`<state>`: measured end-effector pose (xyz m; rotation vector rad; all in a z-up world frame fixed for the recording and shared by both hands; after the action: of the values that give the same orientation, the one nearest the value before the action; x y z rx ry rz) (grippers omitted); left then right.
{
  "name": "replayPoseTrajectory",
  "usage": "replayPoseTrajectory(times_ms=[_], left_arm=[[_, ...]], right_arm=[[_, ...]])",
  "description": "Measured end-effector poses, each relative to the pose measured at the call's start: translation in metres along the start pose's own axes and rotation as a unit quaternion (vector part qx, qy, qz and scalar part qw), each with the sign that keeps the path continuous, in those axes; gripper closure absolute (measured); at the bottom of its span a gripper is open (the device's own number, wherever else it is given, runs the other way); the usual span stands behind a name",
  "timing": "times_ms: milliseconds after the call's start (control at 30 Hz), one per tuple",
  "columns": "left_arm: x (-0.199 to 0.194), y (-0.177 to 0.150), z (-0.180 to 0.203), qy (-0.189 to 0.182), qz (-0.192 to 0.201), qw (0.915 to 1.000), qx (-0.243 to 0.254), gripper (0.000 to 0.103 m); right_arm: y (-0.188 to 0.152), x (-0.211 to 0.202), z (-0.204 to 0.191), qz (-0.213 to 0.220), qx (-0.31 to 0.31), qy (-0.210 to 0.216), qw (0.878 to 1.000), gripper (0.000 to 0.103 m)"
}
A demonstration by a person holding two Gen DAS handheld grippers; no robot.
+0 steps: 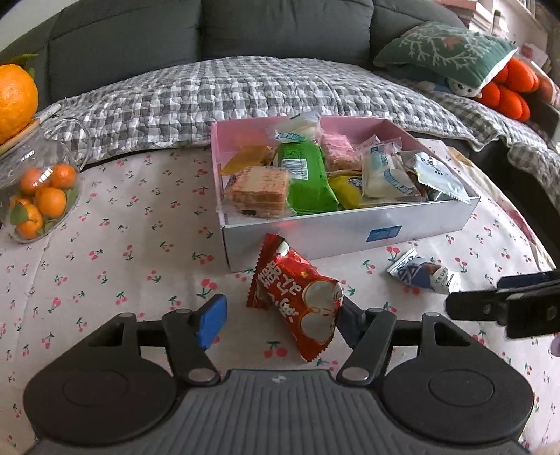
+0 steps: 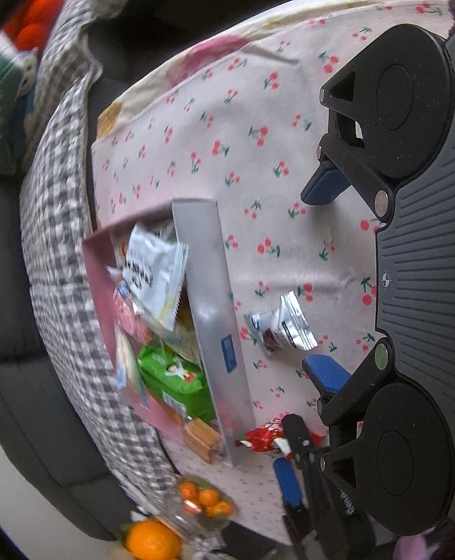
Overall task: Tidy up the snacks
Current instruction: 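Withdraw both tools from the box toward the remaining loose snacks, then grasp red candy bag with left tool while right tool grasps silver wrapper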
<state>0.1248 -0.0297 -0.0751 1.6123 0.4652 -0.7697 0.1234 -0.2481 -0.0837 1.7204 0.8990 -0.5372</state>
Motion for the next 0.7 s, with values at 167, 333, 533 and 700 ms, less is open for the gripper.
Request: replayPoseTrajectory(times_ms=[167,333,533,700], left_arm=[[0.001,-0.005,-0.003,0.0,0.006,0.9998,0.018,0.041],[0.006,-0.01,-0.01,-0.011,0.01,0.9999,0.006,0.039],[0.008,-0.013,-0.013,-0.022,0.028,0.9993,0.003,0.032],[0.014,-0.014,-0.018,-0.013,0.031,0.9994,-0.008,0.01]], right_arm=[[-0.007,0.011,-0.017,0.004,-0.08,-0.033,0.996,0.009],[-0.01,0.016,-0.021,0.019,-0.103,-0.039,0.994,0.004],[-0.011,0.019,-0.02,0.029,-0.111,-0.035,0.993,0.0],[-0.009,0.021,-0.021,0.028,-0.109,-0.038,0.993,0.0]])
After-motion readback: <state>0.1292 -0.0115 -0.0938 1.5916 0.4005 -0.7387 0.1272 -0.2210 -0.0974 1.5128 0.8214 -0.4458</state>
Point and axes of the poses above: each gripper's, at about its wrist camera, not at the fingertips, and x roughly the way its jaws point, z to its right, y to its top, the point moved 2 cm from there along x, roughly the way its jaws point, and after that the axes turned 5 degrees about y, right-handed, at the moved point
